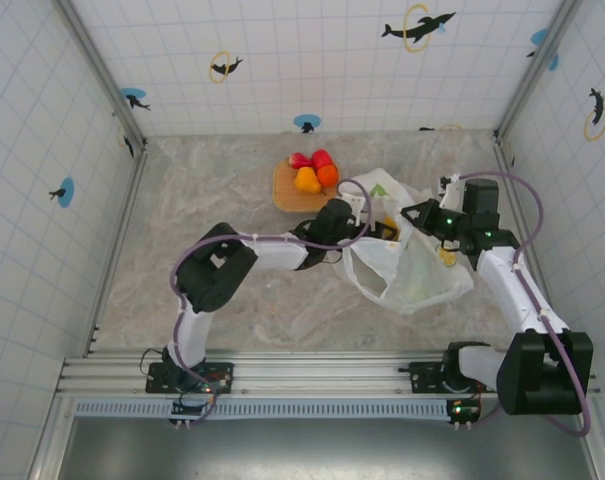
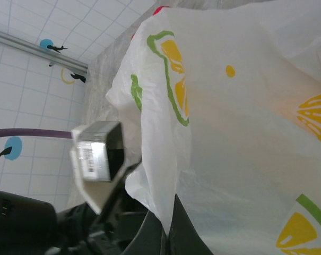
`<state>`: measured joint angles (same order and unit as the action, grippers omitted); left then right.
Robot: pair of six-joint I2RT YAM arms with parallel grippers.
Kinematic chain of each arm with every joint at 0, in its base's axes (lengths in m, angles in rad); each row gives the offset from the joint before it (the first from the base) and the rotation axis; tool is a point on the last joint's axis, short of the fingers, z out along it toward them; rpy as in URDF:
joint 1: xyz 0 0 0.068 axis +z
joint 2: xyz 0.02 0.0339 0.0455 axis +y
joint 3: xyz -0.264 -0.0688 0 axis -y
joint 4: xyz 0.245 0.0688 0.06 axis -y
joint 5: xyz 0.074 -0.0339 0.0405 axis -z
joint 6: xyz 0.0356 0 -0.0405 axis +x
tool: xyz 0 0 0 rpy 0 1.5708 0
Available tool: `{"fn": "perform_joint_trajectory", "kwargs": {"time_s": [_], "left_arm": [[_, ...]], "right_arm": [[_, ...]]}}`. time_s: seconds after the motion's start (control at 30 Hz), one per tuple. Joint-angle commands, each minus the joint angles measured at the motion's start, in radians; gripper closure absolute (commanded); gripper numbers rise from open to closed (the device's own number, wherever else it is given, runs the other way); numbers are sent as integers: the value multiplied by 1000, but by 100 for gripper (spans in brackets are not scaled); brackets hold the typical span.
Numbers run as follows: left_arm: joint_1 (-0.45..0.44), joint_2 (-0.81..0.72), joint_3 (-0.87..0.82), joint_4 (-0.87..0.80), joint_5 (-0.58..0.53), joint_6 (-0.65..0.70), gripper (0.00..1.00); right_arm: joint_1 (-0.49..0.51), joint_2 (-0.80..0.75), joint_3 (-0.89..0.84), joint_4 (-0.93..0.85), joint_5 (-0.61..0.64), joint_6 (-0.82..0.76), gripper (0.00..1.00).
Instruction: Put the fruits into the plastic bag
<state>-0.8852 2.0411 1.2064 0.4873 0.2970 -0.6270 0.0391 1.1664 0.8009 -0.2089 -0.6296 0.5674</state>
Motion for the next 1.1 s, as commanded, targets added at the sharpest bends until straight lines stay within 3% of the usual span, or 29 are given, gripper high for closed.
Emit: {"fn": "perform_joint_trajectory", "kwargs": {"time_s": [0.0,0.3,0.57,0.83,0.93,1.07], "left_arm": [[26,-98,-53,-51,44,85,7],[75,-299,-204,-212,104,192,11],[100,-458,-411,-223,93,109,12],[100,-387,-406,-276,-49,-31,12],[100,-341,-384,-233,-16,-54,16],[94,-263,-329,-190,37,-82,30]], "right_arm": [[-11,-14,-14,-10,-8,-27,100],[-19,-1,-14,-11,-8,-37,100],[-21,-1,-26,-1,-9,-38,100],[-22,-7,-28,0,-10,-37,100],[-22,-10,-28,0,-8,-37,100],[-22,-9,-30,5,-14,-29,100]]}}
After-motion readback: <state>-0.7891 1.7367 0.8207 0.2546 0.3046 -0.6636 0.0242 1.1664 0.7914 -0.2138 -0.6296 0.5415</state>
